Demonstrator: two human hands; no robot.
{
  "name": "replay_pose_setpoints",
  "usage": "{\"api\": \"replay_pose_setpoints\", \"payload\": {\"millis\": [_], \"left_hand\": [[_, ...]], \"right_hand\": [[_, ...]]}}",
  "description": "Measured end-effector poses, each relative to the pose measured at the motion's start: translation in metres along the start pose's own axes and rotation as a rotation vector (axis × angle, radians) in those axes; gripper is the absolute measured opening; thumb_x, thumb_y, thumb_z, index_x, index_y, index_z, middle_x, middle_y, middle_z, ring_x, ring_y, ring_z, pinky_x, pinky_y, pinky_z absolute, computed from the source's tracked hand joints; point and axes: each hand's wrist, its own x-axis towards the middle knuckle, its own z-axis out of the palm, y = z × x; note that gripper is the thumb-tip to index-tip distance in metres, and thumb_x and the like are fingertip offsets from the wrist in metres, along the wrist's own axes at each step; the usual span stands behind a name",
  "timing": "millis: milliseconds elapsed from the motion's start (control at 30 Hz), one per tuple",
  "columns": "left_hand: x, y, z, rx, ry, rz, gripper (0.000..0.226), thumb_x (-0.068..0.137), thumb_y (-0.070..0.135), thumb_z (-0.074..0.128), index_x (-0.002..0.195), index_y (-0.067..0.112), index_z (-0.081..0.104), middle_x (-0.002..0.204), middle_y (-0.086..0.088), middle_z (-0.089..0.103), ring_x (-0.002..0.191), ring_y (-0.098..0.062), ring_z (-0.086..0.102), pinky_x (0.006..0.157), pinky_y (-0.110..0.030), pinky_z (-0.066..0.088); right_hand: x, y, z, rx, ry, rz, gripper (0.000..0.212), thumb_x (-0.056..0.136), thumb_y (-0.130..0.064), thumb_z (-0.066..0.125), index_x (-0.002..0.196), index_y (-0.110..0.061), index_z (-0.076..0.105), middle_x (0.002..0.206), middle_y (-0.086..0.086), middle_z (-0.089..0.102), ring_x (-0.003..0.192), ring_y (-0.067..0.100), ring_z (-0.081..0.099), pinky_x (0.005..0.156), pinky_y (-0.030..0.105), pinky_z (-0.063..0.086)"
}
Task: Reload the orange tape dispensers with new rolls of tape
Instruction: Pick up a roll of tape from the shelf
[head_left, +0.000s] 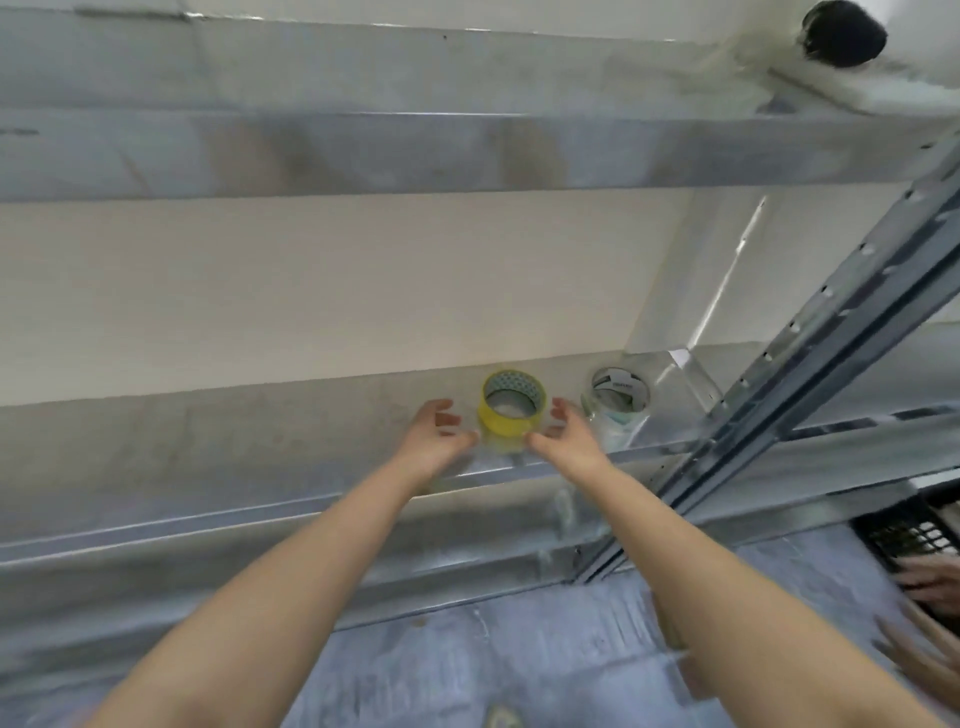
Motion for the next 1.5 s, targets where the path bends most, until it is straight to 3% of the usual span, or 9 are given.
{"api": "replay_pose_setpoints", "payload": {"millis": [233,367,600,867,967,1100,1233,1367,1500], "left_hand": [[0.028,0.006,0.028,0.077,0.021,0.021,0.093,0.065,0.021,0.085,0.142,0.007,0.034,0.141,-0.012,0.045,0.118,-0.024,0.052,0.088,-0.024,0.042],[0.034,0.009,0.038,0.056,-0.004,0.088,0.082,0.062,0.021,0.087,0.132,0.009,0.046,0.132,-0.012,0.057,0.119,-0.018,0.054,0.096,-0.030,0.045],[0.035,0.016,0.041,0.004,0.033,0.186,0.067,0.060,0.019,0.086,0.120,0.019,0.057,0.117,-0.005,0.067,0.107,-0.022,0.063,0.096,-0.042,0.051],[0.017,0.016,-0.011,-0.046,0.228,0.163,0.060,0.061,0.024,0.085,0.108,0.038,0.050,0.101,0.019,0.057,0.096,-0.005,0.053,0.072,-0.006,0.036],[0.004,0.002,-0.040,-0.029,0.336,0.148,0.068,0.060,0.025,0.087,0.120,0.026,0.055,0.107,0.013,0.057,0.100,-0.007,0.052,0.076,-0.010,0.038],[-0.018,-0.019,-0.076,0.003,0.487,0.118,0.075,0.058,0.025,0.088,0.126,0.016,0.055,0.107,0.010,0.058,0.099,-0.008,0.054,0.080,-0.010,0.037],[-0.040,-0.032,-0.114,0.009,0.575,0.100,0.076,0.058,0.025,0.088,0.126,0.014,0.055,0.106,0.010,0.055,0.097,-0.007,0.052,0.069,0.002,0.036],[-0.066,-0.048,-0.150,-0.011,0.657,0.067,0.076,0.060,0.028,0.087,0.127,0.016,0.054,0.106,0.011,0.056,0.098,-0.007,0.053,0.069,0.004,0.036],[-0.089,-0.064,-0.192,-0.016,0.704,0.080,0.075,0.061,0.026,0.087,0.127,0.014,0.053,0.107,0.010,0.056,0.098,-0.009,0.053,0.066,0.006,0.036]], "right_hand": [[0.042,0.010,0.010,-0.093,0.024,-0.085,0.107,0.061,-0.027,0.084,0.144,-0.006,0.020,0.142,0.015,0.039,0.131,0.029,0.040,0.108,0.044,0.038],[0.050,0.013,0.010,-0.115,0.020,-0.229,0.079,0.062,-0.021,0.079,0.129,-0.009,0.039,0.112,-0.003,0.050,0.107,0.015,0.051,0.087,0.026,0.042],[0.054,0.011,0.009,-0.037,0.024,-0.320,0.051,0.063,-0.016,0.076,0.107,-0.024,0.050,0.099,-0.009,0.059,0.094,0.014,0.061,0.078,0.023,0.049],[0.052,-0.034,0.041,0.053,-0.103,-0.476,0.058,0.060,-0.012,0.079,0.110,-0.023,0.051,0.104,-0.006,0.058,0.100,0.015,0.058,0.086,0.023,0.047],[0.045,-0.051,0.068,0.063,-0.181,-0.528,0.056,0.058,-0.012,0.079,0.105,-0.025,0.052,0.105,-0.003,0.060,0.099,0.016,0.059,0.087,0.026,0.049],[0.029,-0.069,0.108,0.086,-0.300,-0.545,0.050,0.050,-0.022,0.073,0.090,-0.039,0.049,0.094,-0.020,0.058,0.089,-0.003,0.058,0.074,0.001,0.042],[0.015,-0.090,0.146,0.063,-0.375,-0.586,0.047,0.048,-0.033,0.071,0.087,-0.047,0.049,0.093,-0.024,0.057,0.088,-0.019,0.054,0.071,-0.004,0.039],[-0.003,-0.112,0.182,-0.002,-0.408,-0.682,0.049,0.051,-0.030,0.075,0.090,-0.046,0.049,0.094,-0.021,0.057,0.092,-0.007,0.056,0.077,0.006,0.044],[-0.025,-0.134,0.221,-0.015,-0.446,-0.760,0.057,0.054,-0.021,0.078,0.106,-0.021,0.054,0.107,0.000,0.062,0.101,0.016,0.058,0.089,0.034,0.051]]}}
